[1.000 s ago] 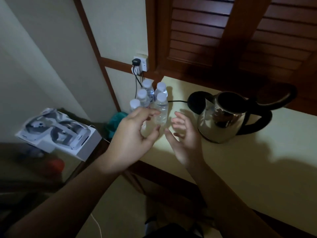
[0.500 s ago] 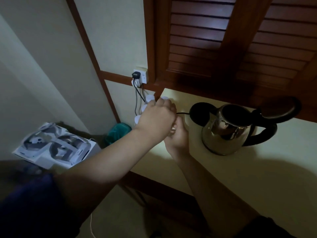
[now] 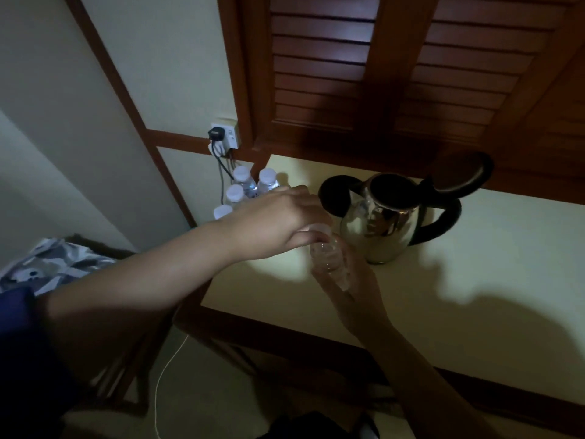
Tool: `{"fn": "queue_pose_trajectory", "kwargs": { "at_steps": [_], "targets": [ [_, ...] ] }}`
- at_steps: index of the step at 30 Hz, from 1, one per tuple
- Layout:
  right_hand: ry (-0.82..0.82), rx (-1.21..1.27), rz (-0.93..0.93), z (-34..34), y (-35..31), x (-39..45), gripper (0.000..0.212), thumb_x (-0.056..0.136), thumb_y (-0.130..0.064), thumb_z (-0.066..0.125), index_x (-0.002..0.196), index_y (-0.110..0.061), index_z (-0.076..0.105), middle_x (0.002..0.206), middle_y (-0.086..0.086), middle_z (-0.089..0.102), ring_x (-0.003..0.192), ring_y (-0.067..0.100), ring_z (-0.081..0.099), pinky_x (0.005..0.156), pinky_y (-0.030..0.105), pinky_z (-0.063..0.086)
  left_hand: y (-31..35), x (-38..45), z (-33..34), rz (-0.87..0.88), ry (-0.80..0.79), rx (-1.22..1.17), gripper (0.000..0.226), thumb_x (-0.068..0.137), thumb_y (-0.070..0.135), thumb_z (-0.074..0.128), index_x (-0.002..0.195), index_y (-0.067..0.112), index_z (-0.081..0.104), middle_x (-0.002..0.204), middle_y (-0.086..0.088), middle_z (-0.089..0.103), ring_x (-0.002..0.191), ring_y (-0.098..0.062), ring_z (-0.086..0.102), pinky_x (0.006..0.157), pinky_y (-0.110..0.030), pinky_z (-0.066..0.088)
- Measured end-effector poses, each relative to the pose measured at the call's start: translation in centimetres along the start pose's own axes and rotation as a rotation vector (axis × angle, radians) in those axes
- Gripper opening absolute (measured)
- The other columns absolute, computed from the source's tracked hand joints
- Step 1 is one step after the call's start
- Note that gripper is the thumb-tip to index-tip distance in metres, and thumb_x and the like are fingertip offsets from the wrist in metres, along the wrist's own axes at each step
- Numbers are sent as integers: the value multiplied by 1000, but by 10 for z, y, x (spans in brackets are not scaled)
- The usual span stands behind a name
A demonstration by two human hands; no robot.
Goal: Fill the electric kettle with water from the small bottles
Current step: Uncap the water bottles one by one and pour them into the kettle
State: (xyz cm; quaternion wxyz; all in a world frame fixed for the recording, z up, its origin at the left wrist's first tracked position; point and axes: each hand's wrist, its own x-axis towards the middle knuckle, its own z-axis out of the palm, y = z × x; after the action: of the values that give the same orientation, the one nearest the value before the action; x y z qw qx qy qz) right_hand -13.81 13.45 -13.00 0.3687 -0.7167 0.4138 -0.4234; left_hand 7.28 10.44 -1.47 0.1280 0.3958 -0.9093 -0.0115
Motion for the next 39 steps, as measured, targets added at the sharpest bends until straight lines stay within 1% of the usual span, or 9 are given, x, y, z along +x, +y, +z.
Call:
{"fn": "queue_pose_trajectory", "kwargs": {
  "at_steps": [7, 15, 21, 25, 27, 29, 32, 34, 39],
  "targets": [
    [-15, 193, 67, -41, -14, -21, 49, 98, -24, 67, 143, -16, 49, 116, -12, 68, 103, 12, 68, 82, 32, 53, 17, 38, -21, 243, 10, -125, 38, 103, 36, 62, 131, 12, 68, 121, -3, 68, 110, -23, 61, 92, -39, 51],
    [26, 167, 44, -74, -19, -20, 49, 97, -22, 72, 141, -21, 49, 126, -11, 68, 114, 15, 68, 91, 31, 54, 35, 71, -27, 172, -118, -299, 27, 100, 39, 63, 117, 19, 70, 108, 9, 64, 103, -7, 56, 87, -28, 47],
    [78, 113, 35, -79, -20, -19, 51, 94, -19, 77, 138, -19, 51, 123, -8, 70, 108, 15, 71, 84, 42, 60, 56, 83, -18, 320, 91, 118, 41, 103, 44, 52, 102, 6, 67, 93, -9, 62, 83, -28, 58, 71, -34, 45],
    [90, 70, 25, -87, -24, -19, 47, 92, -16, 79, 131, -24, 54, 124, -16, 69, 109, 8, 70, 84, 35, 61, 71, 89, -12, 156, 80, 185, 39, 96, 49, 60, 79, 15, 64, 76, -2, 59, 70, -24, 57, 57, -26, 25],
    [59, 75, 25, -91, -25, -20, 50, 91, -15, 80, 131, -29, 53, 128, -16, 68, 110, 9, 70, 86, 34, 60, 75, 93, -9, -30, -12, 181, 41, 95, 54, 56, 75, 18, 61, 79, 1, 59, 75, -25, 60, 56, -28, 31],
    [21, 95, 51, -94, -21, -21, 53, 91, -17, 81, 133, -31, 51, 130, -13, 68, 112, 13, 71, 88, 42, 60, 75, 95, -13, -68, -130, 17, 41, 91, 57, 49, 77, 20, 58, 83, 3, 58, 77, -22, 59, 61, -33, 42],
    [-29, 115, 111, -103, -14, -24, 59, 88, -24, 84, 137, -27, 50, 124, -11, 71, 109, 12, 72, 89, 47, 60, 69, 91, -27, 35, -216, -346, 19, 96, 37, 68, 104, 20, 70, 95, 6, 61, 83, -13, 55, 72, -26, 45],
    [-91, 137, 137, -110, -12, -25, 64, 87, -24, 84, 141, -24, 48, 124, -10, 71, 110, 12, 72, 91, 46, 60, 66, 89, -32, 62, -274, -391, 29, 95, 32, 73, 123, 24, 71, 103, 7, 65, 88, -16, 56, 78, -28, 48],
    [-224, 214, 155, -120, -9, -29, 58, 87, -13, 83, 132, -30, 52, 119, -6, 74, 105, 15, 74, 85, 34, 60, 71, 90, -34, 103, -338, -383, 32, 92, 31, 76, 124, 26, 72, 107, 9, 67, 94, -18, 58, 82, -36, 49]
  ]
}}
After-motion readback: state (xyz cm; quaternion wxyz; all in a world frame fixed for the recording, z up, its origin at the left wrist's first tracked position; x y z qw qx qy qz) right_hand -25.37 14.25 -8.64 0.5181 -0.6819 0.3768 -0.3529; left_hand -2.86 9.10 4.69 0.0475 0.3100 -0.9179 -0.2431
